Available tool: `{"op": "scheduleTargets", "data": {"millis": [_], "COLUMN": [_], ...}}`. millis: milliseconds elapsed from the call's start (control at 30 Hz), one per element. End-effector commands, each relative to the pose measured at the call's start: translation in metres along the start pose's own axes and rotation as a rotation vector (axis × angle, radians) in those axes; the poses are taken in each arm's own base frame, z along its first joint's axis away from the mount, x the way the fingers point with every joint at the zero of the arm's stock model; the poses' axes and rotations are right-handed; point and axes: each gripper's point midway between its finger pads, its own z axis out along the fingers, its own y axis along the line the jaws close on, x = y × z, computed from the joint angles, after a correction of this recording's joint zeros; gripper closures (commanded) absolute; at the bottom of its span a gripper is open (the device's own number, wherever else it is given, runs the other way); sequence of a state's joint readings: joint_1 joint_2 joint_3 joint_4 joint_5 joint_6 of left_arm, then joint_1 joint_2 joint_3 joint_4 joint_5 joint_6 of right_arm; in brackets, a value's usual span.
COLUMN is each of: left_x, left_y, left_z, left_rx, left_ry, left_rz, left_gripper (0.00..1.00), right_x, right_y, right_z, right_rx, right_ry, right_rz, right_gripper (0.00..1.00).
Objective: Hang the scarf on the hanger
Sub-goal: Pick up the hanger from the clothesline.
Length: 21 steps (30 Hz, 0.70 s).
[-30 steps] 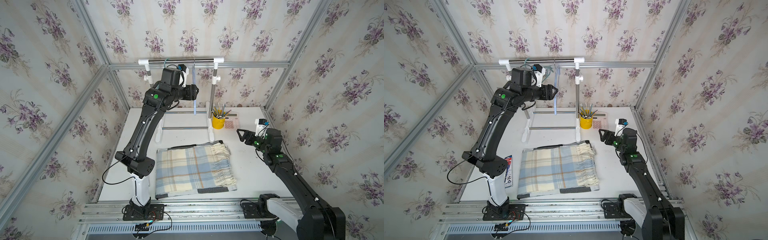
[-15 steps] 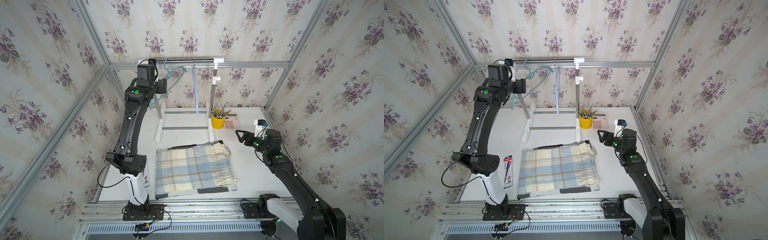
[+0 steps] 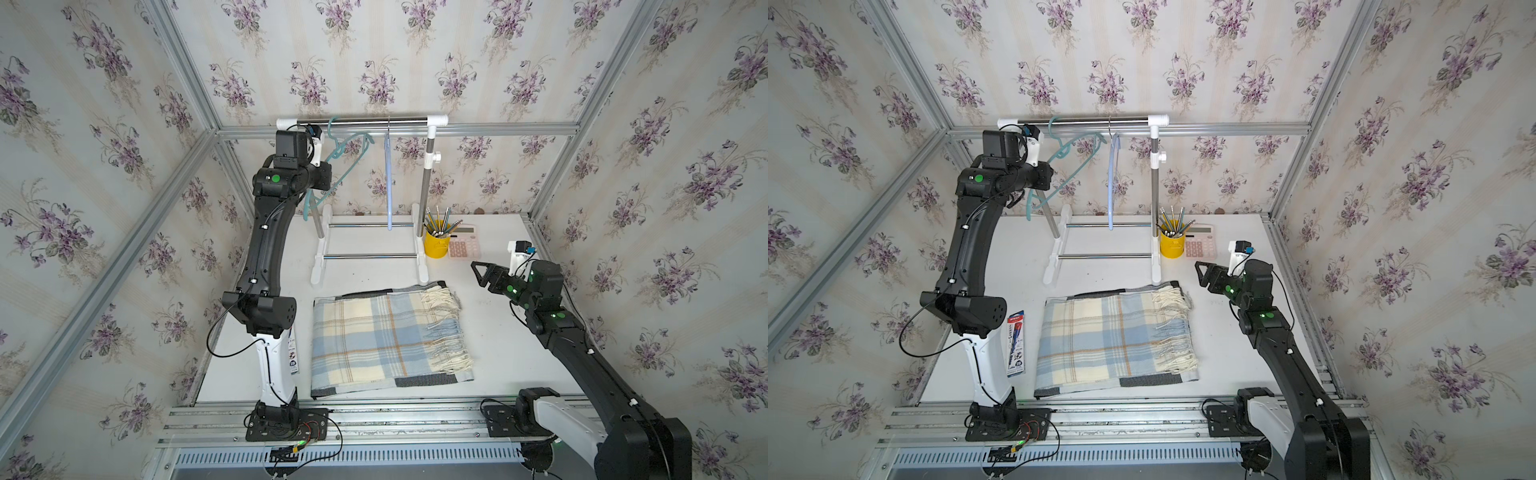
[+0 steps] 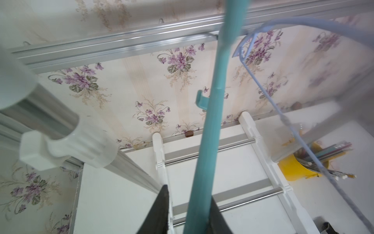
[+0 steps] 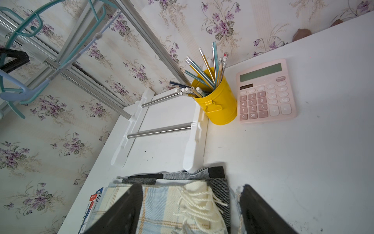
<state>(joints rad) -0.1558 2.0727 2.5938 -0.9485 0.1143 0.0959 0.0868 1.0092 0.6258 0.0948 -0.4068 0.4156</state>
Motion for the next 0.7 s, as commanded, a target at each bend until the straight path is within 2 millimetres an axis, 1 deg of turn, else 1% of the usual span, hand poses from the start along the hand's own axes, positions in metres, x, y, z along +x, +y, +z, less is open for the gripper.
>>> {"op": "scheduleTargets", "data": {"millis": [0,33,100,167,233,300,400,467,567,667], "left_x": [-0.007,-0.007,-0.006,-0.007,-0.012,-0.022,-0.042,-0.05,-0.05,-0.039], "left_y": [-0.004,-0.004,-0.004,-0.005,-0.007,-0.01,-0.018,-0.018,-0.014,-0.005], "left_z": [-0.008,-0.008,-0.008,-0.009,-0.014,-0.021,-0.039,-0.052,-0.07,-0.086], "left_rx": [0.026,0.026,0.026,0.027,0.038,0.056,0.092,0.084,0.049,-0.016], "left_ry": [-0.024,-0.024,-0.021,-0.021,-0.041,-0.08,-0.164,-0.198,-0.219,-0.214], "left_rz": [-0.014,-0.014,-0.017,-0.02,-0.028,-0.04,-0.053,-0.066,-0.075,-0.073], "left_gripper": [0.83,0.87,0.92,1.0,1.0,1.0,1.0,1.0,1.0,1.0], "right_x": [-0.004,-0.003,-0.003,-0.003,-0.003,-0.002,0.0,0.0,0.0,-0.001], "right_y": [0.002,0.001,0.001,0.001,0.001,0.001,-0.001,-0.001,0.0,0.0], "right_z": [0.002,0.002,0.003,0.003,0.003,0.004,0.005,0.005,0.005,0.004], "right_rx": [-0.01,-0.01,-0.011,-0.013,-0.013,-0.012,-0.01,-0.009,-0.009,-0.01], "right_ry": [-0.019,-0.018,-0.016,-0.017,-0.017,-0.015,-0.012,-0.012,-0.012,-0.016], "right_rz": [-0.011,-0.009,-0.007,-0.006,-0.007,-0.005,-0.003,-0.004,-0.007,-0.005], "right_gripper": [0.21,0.21,0.21,0.21,0.21,0.21,0.21,0.21,0.21,0.21]}}
